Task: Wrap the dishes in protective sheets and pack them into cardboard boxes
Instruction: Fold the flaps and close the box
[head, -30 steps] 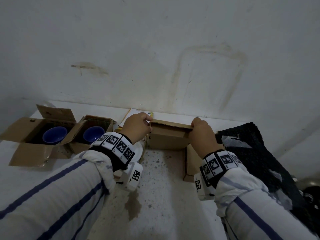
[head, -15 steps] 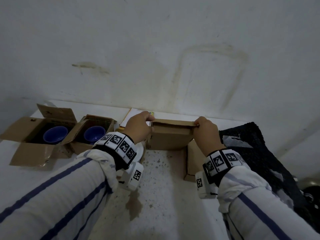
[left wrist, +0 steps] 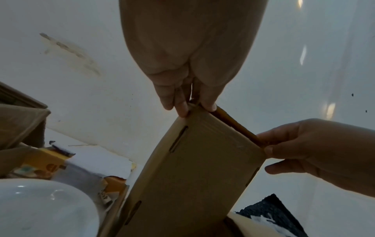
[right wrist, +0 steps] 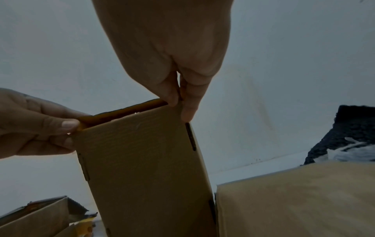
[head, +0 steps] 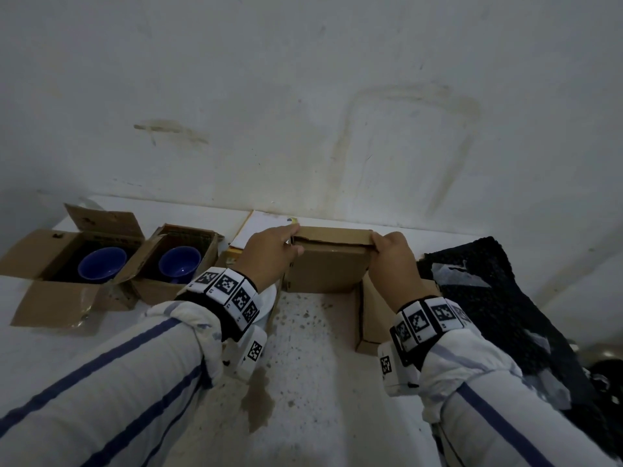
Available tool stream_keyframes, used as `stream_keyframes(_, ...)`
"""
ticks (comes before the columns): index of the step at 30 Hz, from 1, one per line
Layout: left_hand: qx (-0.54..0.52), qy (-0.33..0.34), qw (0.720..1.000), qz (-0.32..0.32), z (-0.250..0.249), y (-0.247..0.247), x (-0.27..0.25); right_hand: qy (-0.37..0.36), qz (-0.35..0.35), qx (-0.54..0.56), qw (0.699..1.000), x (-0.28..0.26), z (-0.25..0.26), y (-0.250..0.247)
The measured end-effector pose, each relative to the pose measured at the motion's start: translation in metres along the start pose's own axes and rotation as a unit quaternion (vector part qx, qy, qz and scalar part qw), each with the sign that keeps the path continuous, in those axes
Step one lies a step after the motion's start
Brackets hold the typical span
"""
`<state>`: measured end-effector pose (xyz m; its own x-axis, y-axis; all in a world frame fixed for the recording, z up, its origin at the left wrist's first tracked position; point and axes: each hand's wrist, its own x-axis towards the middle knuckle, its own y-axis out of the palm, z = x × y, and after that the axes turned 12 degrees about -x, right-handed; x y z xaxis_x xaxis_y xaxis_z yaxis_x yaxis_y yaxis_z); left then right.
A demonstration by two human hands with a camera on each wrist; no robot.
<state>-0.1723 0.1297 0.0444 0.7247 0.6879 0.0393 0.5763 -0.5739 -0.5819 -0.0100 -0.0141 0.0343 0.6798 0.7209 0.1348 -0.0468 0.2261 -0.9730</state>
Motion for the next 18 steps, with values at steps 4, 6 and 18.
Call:
stream_keyframes(4, 0.065, 0.027, 0.997, 0.027, 0.004, 0.000, -0.001, 0.001, 0.005, 0.024, 1.000, -0.005, 0.000, 0.010)
stream_keyframes(6, 0.091, 0.037, 0.995, 0.034, 0.006, 0.002, -0.002, 0.004, 0.012, 0.030, 0.999, -0.010, 0.002, 0.016)
stream_keyframes(18, -0.144, -0.088, 0.985, -0.047, 0.001, 0.005, 0.017, 0.152, 0.035, 0.266, 0.951, 0.020, -0.002, 0.004)
